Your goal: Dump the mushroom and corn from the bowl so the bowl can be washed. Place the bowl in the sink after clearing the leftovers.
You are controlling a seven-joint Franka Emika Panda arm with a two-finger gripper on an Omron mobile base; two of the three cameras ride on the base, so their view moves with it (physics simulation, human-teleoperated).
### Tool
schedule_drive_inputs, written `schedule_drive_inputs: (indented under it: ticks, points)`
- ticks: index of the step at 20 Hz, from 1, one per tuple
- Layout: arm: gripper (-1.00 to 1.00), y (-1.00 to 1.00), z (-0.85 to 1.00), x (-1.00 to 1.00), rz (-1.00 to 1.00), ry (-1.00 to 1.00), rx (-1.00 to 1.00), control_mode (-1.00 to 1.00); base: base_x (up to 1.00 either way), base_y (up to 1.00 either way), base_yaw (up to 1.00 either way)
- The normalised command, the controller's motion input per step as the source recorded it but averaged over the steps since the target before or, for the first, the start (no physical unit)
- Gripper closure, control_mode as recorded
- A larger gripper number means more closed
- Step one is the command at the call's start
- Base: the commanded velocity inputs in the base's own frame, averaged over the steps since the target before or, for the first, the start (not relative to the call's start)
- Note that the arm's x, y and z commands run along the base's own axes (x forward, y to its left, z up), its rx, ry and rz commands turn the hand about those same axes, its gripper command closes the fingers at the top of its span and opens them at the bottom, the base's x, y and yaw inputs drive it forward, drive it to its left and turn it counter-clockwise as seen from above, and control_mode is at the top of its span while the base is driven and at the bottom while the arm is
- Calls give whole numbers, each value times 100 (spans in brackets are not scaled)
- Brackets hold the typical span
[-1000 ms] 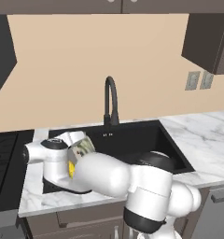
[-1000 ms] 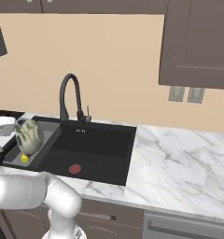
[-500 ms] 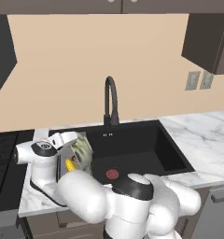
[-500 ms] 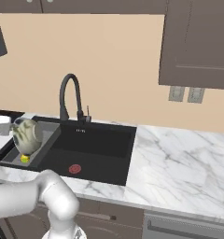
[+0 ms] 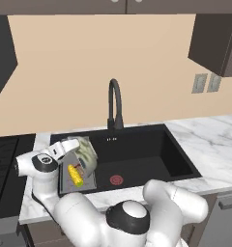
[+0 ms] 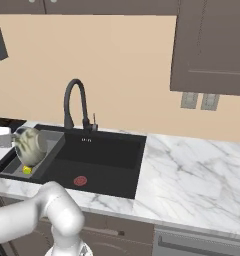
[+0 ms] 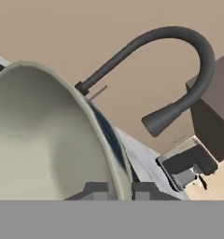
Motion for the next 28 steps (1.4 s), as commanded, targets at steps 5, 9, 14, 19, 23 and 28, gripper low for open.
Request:
schedule_drive_inputs:
  ticks: [5, 9, 14, 19, 23, 28]
  points:
    - [100, 37, -3, -5, 0, -12, -23, -100, 0, 0, 0]
    - [100, 13, -4, -5, 0, -4, -12, -100, 0, 0, 0]
    - [100, -12, -25, -7, 7, -3, -4, -100, 0, 0, 0]
    - [100, 0, 22, -2, 0, -15, 0, -100, 0, 0, 0]
    - [100, -47, 38, -4, -3, -5, 4, -100, 0, 0, 0]
    - [100, -28, 7, -1, 0, -3, 7, -100, 0, 0, 0]
